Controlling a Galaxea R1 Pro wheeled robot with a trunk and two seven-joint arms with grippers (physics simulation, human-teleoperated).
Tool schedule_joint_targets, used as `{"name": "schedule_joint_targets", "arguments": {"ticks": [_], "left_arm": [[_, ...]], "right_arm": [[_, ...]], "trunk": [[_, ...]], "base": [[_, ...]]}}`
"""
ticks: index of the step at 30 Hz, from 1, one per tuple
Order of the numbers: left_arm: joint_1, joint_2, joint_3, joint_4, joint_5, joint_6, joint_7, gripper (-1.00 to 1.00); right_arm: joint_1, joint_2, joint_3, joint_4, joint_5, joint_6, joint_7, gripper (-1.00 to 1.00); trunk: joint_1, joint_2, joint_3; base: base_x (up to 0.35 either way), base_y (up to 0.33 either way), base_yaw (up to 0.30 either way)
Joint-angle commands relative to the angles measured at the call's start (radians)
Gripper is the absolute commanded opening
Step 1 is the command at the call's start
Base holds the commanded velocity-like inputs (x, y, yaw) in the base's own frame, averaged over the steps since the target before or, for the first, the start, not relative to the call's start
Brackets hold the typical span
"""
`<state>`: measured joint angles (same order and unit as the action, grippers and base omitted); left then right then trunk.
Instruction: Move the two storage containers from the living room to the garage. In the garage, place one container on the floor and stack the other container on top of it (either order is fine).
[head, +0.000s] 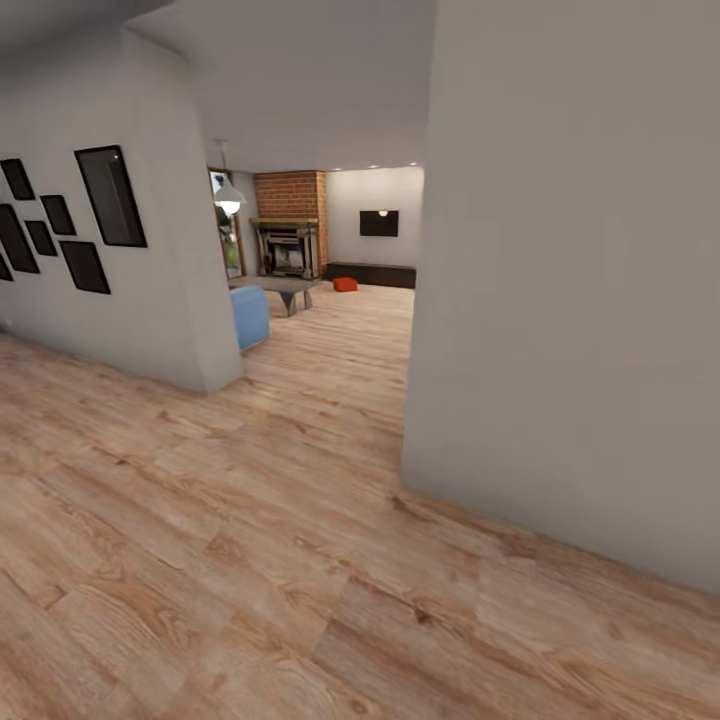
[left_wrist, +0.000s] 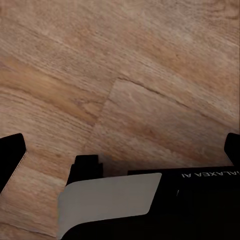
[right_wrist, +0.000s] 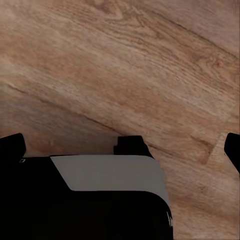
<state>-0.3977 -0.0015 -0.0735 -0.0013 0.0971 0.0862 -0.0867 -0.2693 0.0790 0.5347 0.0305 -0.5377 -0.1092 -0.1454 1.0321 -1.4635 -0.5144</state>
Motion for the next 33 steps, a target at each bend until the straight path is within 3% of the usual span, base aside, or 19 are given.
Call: {"name": "schedule_joint_targets", "arguments": {"ticks": [1,33], "left_arm": [[-0.001,0.000,-0.008,0.000,0.010,0.004,-0.003,1.00],[-0.001,0.000,-0.008,0.000,0.010,0.004,-0.003,1.00]], "right_arm": [[-0.001,0.001,0.008,0.003,-0.009,-0.006,0.000,1.00],[-0.001,0.001,0.008,0.003,-0.009,-0.006,0.000,1.00]], "trunk": [[0.001,0.000,-0.001],[0.001,0.000,-0.001]], "base": [[0.322,0.000,0.269],[0.322,0.000,0.269]]}}
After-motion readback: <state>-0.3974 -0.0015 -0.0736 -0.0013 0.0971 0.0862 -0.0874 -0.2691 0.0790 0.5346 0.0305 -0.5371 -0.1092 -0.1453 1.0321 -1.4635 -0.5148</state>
